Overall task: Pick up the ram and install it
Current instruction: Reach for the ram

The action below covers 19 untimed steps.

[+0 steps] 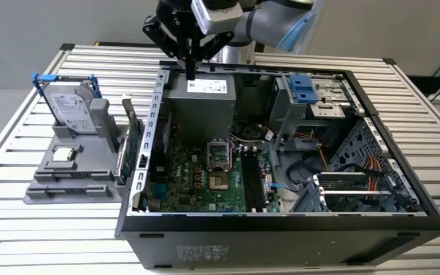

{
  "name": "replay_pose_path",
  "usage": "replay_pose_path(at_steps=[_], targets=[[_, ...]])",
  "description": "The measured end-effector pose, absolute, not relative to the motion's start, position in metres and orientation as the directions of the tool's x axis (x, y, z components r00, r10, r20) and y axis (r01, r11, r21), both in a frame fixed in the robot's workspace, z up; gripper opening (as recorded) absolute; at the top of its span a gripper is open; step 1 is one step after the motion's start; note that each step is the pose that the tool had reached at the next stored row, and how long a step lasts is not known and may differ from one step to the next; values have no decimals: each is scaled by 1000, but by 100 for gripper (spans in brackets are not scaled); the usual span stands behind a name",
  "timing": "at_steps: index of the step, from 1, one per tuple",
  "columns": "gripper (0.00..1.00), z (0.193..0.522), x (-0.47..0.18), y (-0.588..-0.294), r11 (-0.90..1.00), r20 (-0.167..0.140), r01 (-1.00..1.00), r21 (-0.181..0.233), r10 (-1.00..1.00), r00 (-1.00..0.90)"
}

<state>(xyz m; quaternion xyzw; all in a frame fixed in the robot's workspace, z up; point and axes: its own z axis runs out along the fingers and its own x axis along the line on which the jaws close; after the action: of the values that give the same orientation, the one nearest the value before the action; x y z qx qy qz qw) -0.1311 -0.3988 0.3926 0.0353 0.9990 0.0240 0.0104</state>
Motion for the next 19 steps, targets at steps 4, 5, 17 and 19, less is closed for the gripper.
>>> replay_pose_path(at_steps=[4, 5, 17, 19], targets=[[0, 393, -137, -399, 996, -19, 70, 49, 71, -997], [0, 393, -138, -399, 996, -19, 69, 49, 70, -997], [0, 392, -157, -399, 996, -19, 69, 49, 70, -997], [0, 392, -161, -399, 996, -19, 69, 49, 70, -997]])
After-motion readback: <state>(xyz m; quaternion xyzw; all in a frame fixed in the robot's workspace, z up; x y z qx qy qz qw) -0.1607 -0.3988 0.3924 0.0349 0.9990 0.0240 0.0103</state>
